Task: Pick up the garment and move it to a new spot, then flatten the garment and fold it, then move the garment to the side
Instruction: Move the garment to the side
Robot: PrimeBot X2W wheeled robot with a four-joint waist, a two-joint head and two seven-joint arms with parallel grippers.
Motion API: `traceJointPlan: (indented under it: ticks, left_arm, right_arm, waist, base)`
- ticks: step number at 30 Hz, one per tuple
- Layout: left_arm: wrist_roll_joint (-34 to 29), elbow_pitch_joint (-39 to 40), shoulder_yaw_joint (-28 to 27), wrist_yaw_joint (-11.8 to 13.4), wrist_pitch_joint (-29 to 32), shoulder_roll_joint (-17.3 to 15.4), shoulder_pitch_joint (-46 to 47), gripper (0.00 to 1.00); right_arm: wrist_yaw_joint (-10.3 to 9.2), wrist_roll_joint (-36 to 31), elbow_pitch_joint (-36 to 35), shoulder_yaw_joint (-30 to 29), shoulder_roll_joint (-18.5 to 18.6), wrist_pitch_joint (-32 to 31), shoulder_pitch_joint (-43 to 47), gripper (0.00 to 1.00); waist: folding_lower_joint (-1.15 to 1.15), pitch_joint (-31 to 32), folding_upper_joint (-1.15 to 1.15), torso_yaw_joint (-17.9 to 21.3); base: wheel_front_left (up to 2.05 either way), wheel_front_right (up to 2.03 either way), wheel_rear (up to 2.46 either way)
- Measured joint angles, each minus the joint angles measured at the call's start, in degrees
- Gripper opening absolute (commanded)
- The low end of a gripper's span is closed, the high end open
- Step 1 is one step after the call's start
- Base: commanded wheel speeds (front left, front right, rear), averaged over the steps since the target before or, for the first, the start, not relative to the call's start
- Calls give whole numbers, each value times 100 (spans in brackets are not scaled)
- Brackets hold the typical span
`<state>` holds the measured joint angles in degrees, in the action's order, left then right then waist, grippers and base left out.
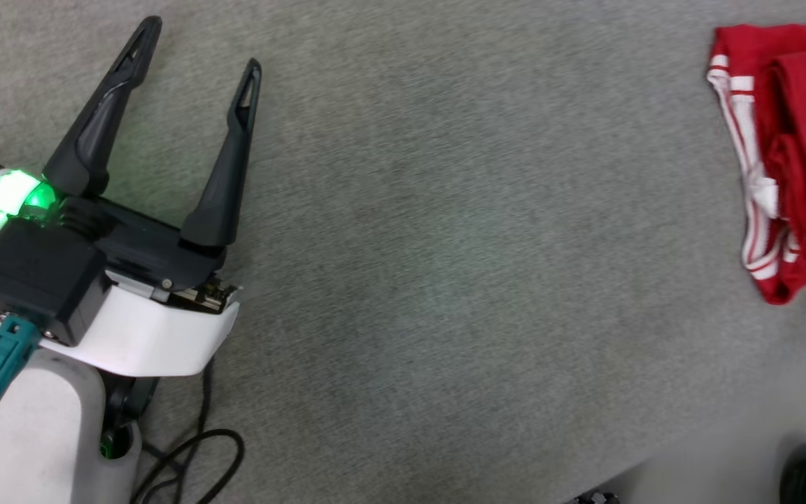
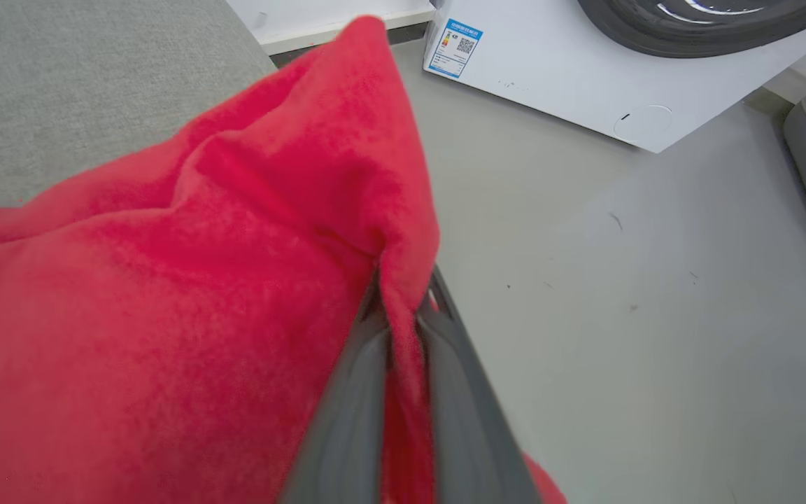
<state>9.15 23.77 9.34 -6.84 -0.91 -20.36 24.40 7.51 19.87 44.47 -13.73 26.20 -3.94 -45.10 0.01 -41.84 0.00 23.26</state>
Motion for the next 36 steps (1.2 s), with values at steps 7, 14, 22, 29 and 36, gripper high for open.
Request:
traceJointPlan:
  ticks: [7,14,22,29,36]
  left_arm:
    - [11,-69,111,0,-73,37,47,100]
    - [74,-424,105,109,-414,160,13,100]
    - [302,-1139,26,355,-959,476,-478,100]
    - [477,-1713,-34,521,-1221,702,-920,100]
    - [601,-2151,-188,689,-1345,861,-1367,100]
  right_arm:
    - [1,-267,448,-160,-1,537,-164,100]
    - [1,-571,770,-260,193,1356,-176,100]
    - [1,-538,417,26,307,1804,244,100]
    - [1,-479,-504,171,-42,1879,1081,100]
    - [1,-839,-1835,174,-812,1819,2118,100]
  waist:
    - [0,-45,0,-163]
    - [-1,242,0,-361]
    - [-1,956,0,-694]
    - [-1,1646,0,-1058]
    - [-2,2293,0,-1397]
  base:
    - [0,0,0]
    - [0,0,0]
    - [0,0,0]
    - [0,0,0]
    - [0,0,0]
